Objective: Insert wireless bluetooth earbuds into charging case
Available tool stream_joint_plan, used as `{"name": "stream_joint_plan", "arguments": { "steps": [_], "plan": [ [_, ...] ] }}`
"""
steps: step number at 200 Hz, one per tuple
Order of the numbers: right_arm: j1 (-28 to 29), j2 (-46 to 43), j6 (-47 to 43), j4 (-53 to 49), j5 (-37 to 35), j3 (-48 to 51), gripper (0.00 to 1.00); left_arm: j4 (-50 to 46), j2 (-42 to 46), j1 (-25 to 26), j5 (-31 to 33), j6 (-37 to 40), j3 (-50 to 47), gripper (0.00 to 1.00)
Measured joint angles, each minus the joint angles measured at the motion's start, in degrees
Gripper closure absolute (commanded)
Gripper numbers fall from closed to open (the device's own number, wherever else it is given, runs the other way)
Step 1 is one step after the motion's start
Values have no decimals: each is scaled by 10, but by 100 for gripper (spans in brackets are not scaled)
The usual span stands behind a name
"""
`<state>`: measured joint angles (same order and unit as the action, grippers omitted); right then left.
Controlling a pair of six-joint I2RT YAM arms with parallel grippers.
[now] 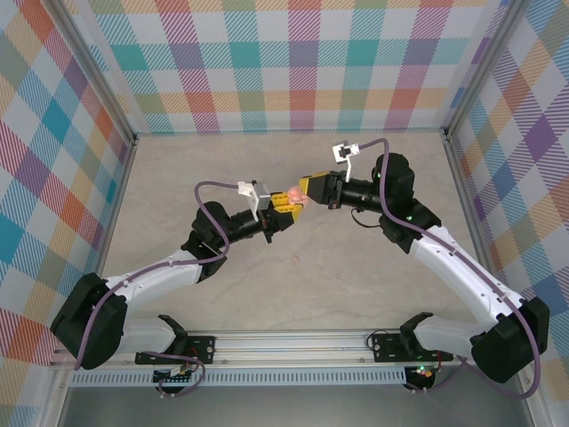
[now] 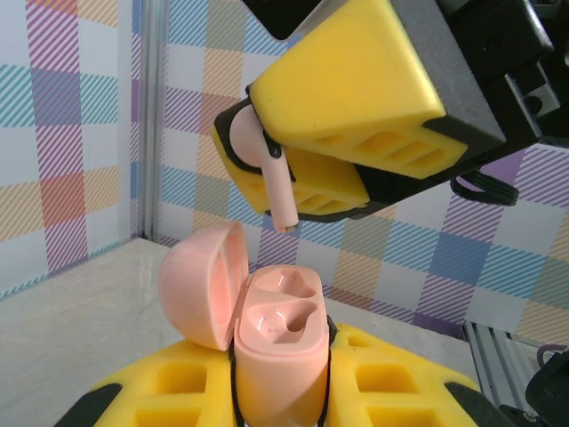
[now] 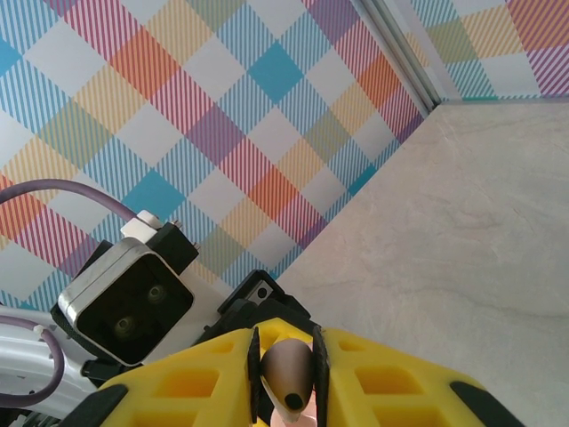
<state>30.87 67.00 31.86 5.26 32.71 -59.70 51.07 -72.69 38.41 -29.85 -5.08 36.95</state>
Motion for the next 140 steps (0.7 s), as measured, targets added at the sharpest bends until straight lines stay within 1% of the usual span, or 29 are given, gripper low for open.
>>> {"name": "stream_joint_plan", "arguments": {
  "steps": [140],
  "plan": [
    [3,-9,-15,3,-11,9,74,5,0,2,30,-14,9,92]
  ]
}}
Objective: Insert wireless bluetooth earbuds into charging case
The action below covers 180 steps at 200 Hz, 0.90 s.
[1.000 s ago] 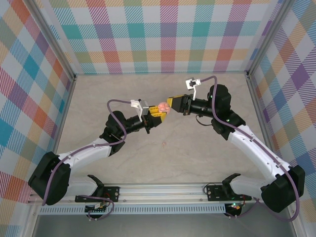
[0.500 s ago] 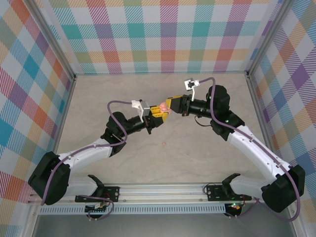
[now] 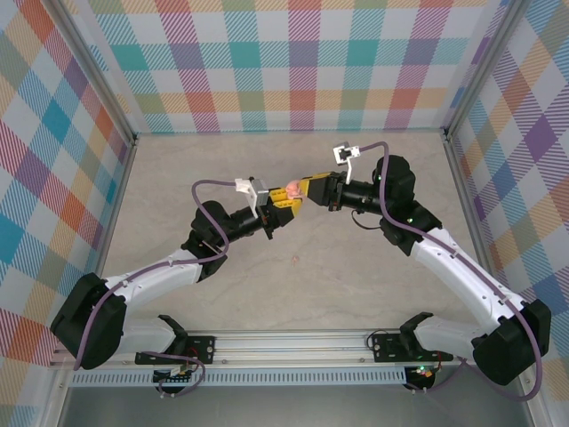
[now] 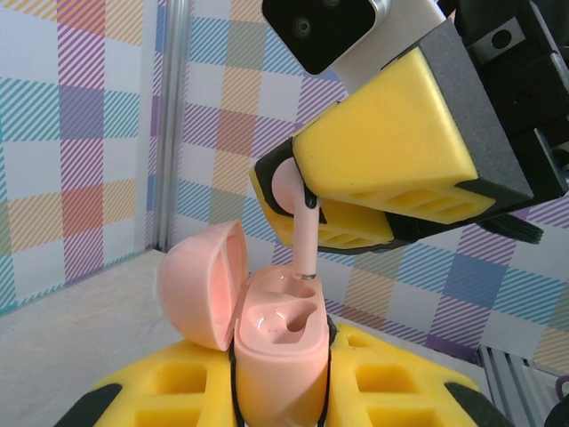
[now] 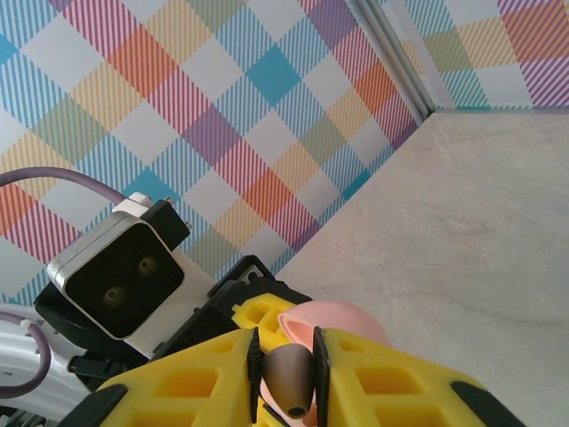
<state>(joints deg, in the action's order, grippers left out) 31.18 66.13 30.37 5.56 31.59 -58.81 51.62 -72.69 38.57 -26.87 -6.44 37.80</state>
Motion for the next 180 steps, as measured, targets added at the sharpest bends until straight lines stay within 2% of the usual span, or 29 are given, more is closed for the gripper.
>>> {"name": "stream_joint_plan", "arguments": {
  "steps": [180],
  "plan": [
    [0,-11,-26,-22,-21,0,74,-37,5,0,13,3,7,92]
  ]
}}
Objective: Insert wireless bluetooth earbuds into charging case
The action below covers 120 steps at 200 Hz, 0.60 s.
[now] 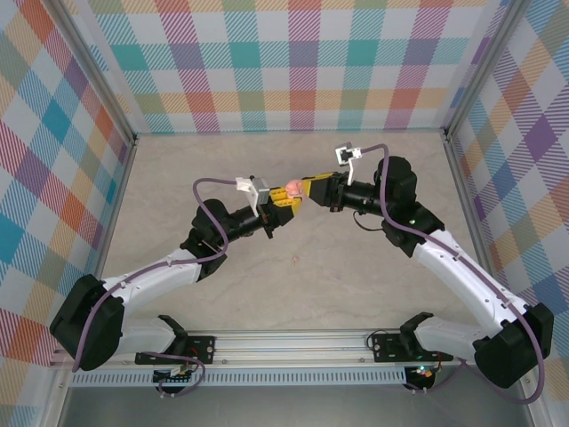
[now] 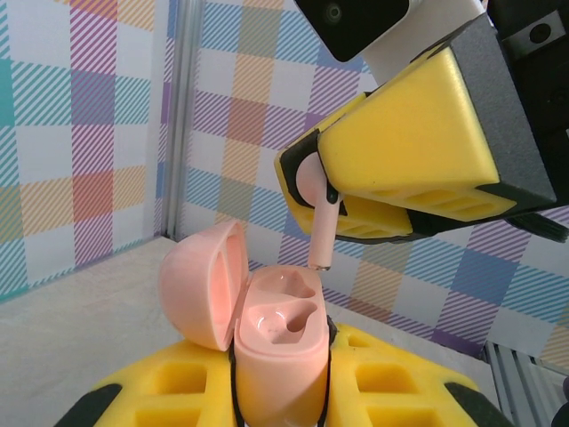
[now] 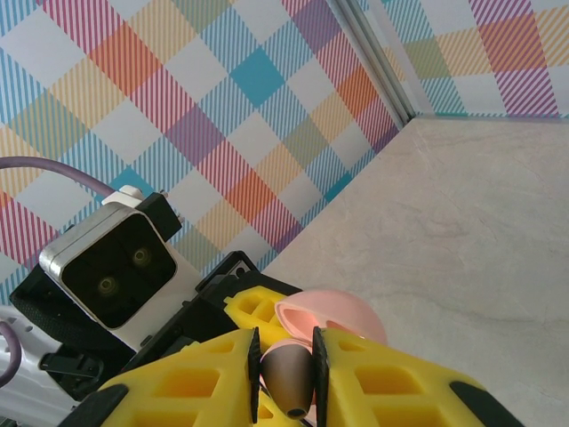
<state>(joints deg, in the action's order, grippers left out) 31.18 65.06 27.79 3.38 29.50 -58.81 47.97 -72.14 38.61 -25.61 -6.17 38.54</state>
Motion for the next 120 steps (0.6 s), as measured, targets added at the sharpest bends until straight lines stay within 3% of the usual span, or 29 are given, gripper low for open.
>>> {"name": "stream_joint_plan", "arguments": {
  "steps": [120],
  "plan": [
    [0,1,0,-2,0,0,73,0,3,0,-4,0,7,92]
  ]
}}
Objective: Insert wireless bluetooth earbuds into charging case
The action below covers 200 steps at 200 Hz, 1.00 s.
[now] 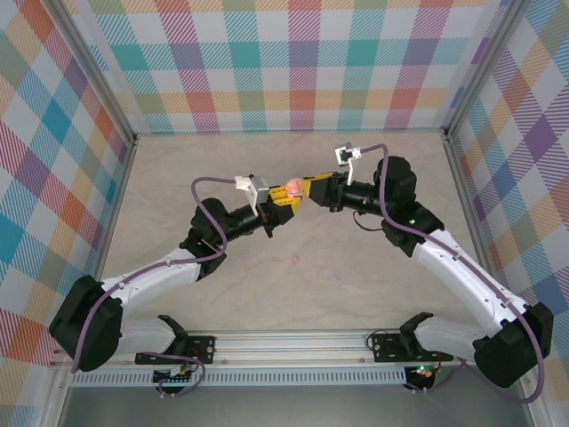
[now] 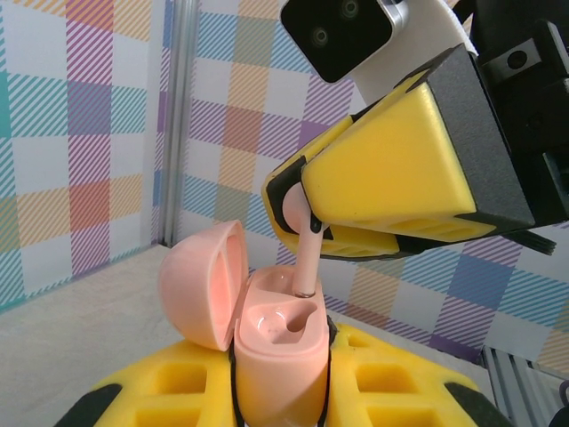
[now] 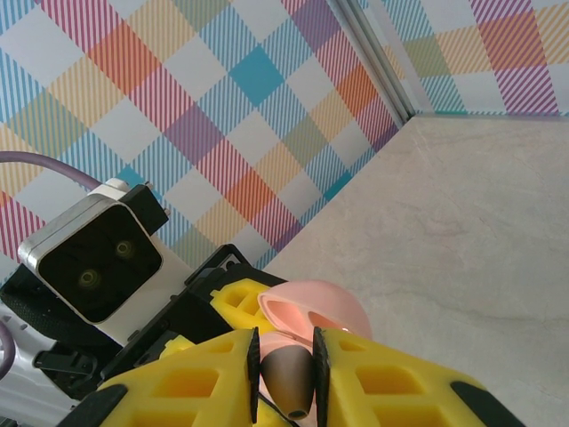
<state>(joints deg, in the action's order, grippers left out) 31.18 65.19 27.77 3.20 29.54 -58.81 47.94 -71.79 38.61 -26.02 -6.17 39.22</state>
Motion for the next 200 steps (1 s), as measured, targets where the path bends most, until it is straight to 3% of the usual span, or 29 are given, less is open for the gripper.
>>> {"name": "stream_joint_plan", "arguments": {
  "steps": [139,200],
  "plan": [
    [1,8,-32,-51,5,-7,67,-30,2,0,-9,5,3,93],
    [4,9,-44,-73,-7,-11,45,-56,2,0,-9,14,7,93]
  ]
}}
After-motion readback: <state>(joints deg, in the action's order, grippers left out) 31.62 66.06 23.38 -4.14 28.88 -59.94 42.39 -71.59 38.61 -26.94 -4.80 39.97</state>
